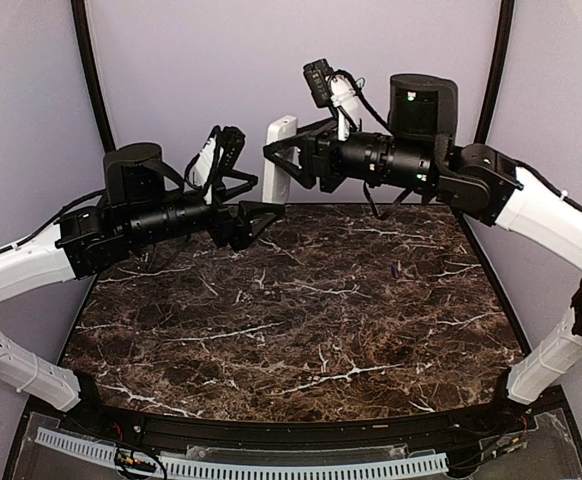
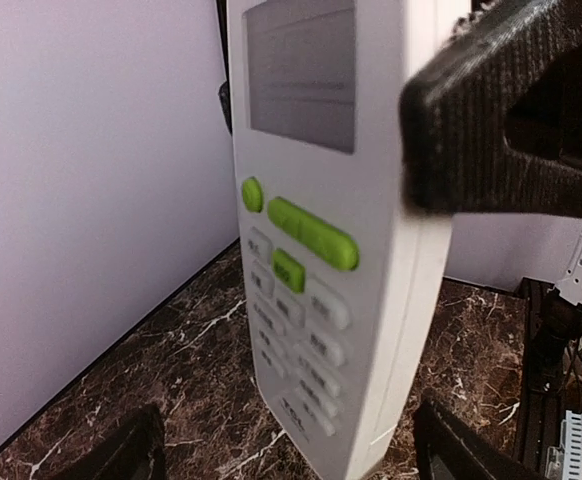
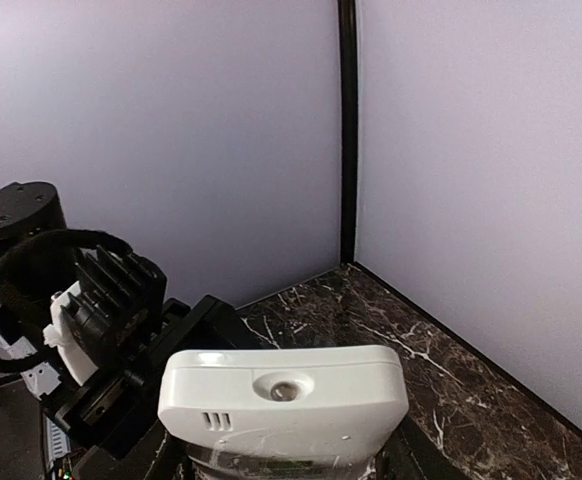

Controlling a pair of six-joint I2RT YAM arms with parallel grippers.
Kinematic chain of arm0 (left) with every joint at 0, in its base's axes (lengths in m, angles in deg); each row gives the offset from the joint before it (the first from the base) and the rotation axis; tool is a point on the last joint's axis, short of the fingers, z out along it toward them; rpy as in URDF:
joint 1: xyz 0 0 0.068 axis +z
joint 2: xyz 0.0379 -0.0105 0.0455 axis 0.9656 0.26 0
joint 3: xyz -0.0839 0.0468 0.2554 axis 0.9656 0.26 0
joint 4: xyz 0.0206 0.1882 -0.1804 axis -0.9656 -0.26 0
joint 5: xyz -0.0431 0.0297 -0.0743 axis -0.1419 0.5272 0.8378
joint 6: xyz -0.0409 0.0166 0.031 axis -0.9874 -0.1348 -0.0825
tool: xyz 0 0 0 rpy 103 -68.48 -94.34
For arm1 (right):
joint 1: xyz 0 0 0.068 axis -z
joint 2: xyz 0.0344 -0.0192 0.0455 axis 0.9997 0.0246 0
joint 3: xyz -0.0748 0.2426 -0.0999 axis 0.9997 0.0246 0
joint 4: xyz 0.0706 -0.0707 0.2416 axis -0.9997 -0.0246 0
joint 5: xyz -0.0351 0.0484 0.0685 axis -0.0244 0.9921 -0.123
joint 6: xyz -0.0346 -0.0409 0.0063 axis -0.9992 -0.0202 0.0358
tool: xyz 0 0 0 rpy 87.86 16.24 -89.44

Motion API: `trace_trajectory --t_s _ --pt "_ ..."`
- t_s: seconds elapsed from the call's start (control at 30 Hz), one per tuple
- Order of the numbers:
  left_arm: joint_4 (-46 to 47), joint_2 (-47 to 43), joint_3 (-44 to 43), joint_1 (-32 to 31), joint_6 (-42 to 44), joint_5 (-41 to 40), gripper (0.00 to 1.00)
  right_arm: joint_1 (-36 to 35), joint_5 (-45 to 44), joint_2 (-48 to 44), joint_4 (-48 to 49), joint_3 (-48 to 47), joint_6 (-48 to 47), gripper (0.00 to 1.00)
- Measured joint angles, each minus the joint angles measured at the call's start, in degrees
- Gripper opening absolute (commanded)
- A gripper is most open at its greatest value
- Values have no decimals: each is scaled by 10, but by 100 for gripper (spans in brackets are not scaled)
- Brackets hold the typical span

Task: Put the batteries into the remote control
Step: Pass from the left arm to the right, then pass from the right arm to the left

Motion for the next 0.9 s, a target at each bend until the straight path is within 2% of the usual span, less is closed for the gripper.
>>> trace_trajectory --t_s 0.17,0.27,0.43,0.67,0.77,0.83,0.87,0.9 --pt "-18 19 -14 0 -9 -27 73 -27 -123 43 -53 -39 7 0" --pt "-24 29 -23 0 -19 -33 60 -35 -161 59 -75 -41 12 0" --pt "-24 35 -32 0 -33 -54 36 -38 -179 70 -90 -45 15 0" --pt "-17 35 -33 -1 -52 -55 18 -39 -170 70 -86 -46 15 0" --pt "-11 35 -33 -1 -66 -45 1 -39 -171 70 -81 -46 17 0" --pt "-5 36 -33 -1 -75 -45 0 -39 -174 70 -76 -46 18 0" --pt "-3 36 -33 -1 -78 -43 0 -38 -174 70 -74 -46 17 12" --pt "0 36 -32 -1 -82 -42 0 -38 -172 70 -71 -46 13 28"
